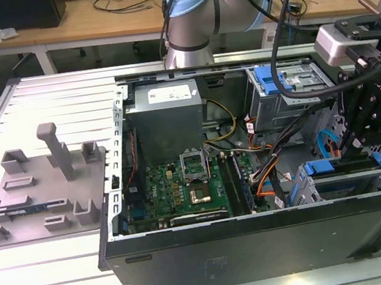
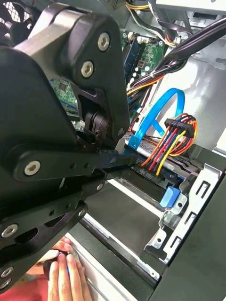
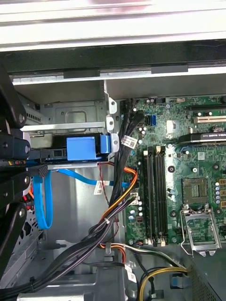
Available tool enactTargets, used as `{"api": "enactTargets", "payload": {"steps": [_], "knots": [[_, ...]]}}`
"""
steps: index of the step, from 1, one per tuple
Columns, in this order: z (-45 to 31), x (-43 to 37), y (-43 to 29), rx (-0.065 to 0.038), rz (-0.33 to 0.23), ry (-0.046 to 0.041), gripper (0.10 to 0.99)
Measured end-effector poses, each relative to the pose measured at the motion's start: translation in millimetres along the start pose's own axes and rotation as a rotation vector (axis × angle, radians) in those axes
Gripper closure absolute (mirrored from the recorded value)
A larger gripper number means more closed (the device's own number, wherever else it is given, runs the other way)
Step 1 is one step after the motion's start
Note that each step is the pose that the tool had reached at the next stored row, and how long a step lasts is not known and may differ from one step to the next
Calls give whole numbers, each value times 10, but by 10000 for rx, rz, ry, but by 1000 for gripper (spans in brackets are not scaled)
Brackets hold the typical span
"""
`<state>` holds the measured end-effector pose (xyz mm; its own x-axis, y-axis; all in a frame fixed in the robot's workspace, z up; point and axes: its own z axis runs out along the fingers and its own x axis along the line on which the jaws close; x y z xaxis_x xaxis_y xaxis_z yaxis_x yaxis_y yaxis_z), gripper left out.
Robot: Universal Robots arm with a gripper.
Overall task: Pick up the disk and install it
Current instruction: 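Insert the first disk wire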
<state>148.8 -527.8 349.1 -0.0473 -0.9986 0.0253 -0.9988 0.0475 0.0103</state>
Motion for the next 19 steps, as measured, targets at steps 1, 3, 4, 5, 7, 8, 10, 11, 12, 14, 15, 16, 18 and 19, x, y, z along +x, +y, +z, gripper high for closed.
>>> {"api": "enactTargets", "payload": {"steps": [1,3,4,5,7,8,10,11,12,14,15,16,18,19], "knots": [[0,0,0,0,-9,0,925],[0,0,0,0,-12,0,925],[1,0,0,0,-13,0,925],[0,0,0,0,-13,0,925],[1,-1,0,0,-13,-2,925],[2,-2,0,0,-11,-2,925],[2,-5,-2,0,-13,-2,925],[2,-5,-4,0,-13,0,925],[2,-5,-6,1,-13,0,925],[3,-5,-7,0,-13,1,925],[4,-5,-7,0,-13,2,925],[8,-5,-8,1,-13,0,925],[16,-6,-8,0,-14,-2,925],[23,-6,-8,0,-13,-1,925]]}}
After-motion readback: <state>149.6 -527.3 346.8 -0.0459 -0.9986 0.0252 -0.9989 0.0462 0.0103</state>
